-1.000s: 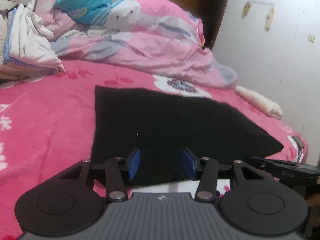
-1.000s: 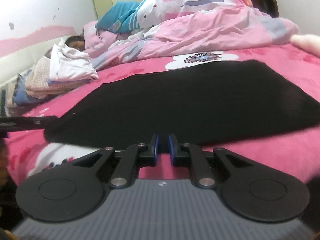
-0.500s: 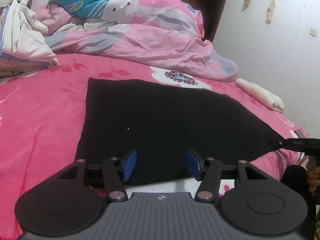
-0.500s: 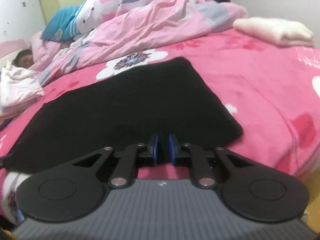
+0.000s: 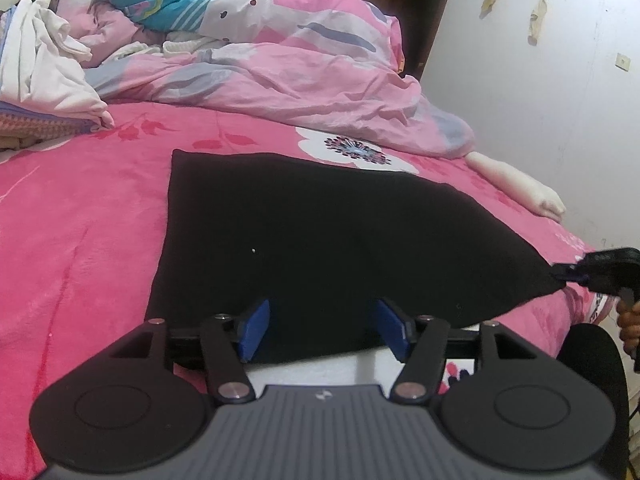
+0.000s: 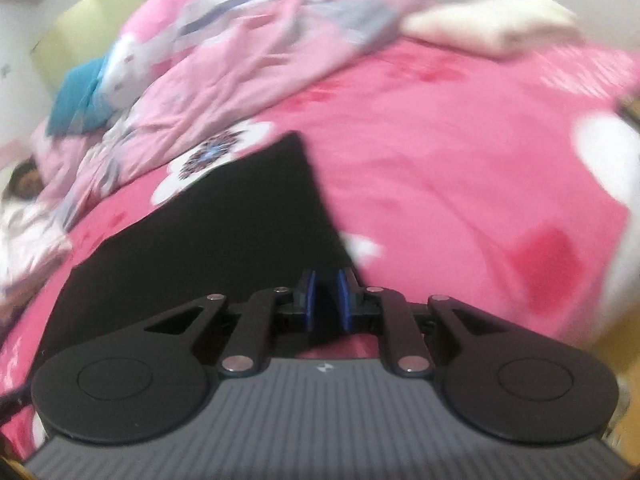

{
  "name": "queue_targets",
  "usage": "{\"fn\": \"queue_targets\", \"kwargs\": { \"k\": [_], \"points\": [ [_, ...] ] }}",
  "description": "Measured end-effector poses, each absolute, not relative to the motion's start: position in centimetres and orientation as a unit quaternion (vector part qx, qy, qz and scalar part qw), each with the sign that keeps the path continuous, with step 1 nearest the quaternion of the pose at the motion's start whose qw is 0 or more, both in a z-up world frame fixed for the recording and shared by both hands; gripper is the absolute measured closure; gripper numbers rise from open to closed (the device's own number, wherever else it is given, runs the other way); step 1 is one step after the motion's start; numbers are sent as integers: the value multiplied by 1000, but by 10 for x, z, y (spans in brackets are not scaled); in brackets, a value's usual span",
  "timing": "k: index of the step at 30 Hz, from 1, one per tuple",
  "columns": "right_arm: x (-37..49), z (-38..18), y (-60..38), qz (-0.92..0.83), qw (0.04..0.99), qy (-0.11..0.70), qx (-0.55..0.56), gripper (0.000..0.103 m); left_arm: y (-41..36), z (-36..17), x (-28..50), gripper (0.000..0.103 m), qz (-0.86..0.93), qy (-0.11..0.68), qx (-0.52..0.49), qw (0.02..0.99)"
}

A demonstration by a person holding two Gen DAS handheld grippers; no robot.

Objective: Fold clothes

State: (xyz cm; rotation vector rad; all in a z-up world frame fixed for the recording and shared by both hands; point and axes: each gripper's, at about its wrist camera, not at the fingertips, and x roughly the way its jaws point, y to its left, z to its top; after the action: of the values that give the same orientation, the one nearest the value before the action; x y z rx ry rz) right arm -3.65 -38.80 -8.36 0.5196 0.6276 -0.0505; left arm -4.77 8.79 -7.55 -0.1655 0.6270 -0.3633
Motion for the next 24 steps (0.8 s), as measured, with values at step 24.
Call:
{"fn": "queue_targets", "kwargs": {
  "k": [24],
  "points": [
    [-43, -94, -277, 197, 892, 323, 247, 86, 93, -61, -24, 36, -174, 290, -100, 936]
  ]
}}
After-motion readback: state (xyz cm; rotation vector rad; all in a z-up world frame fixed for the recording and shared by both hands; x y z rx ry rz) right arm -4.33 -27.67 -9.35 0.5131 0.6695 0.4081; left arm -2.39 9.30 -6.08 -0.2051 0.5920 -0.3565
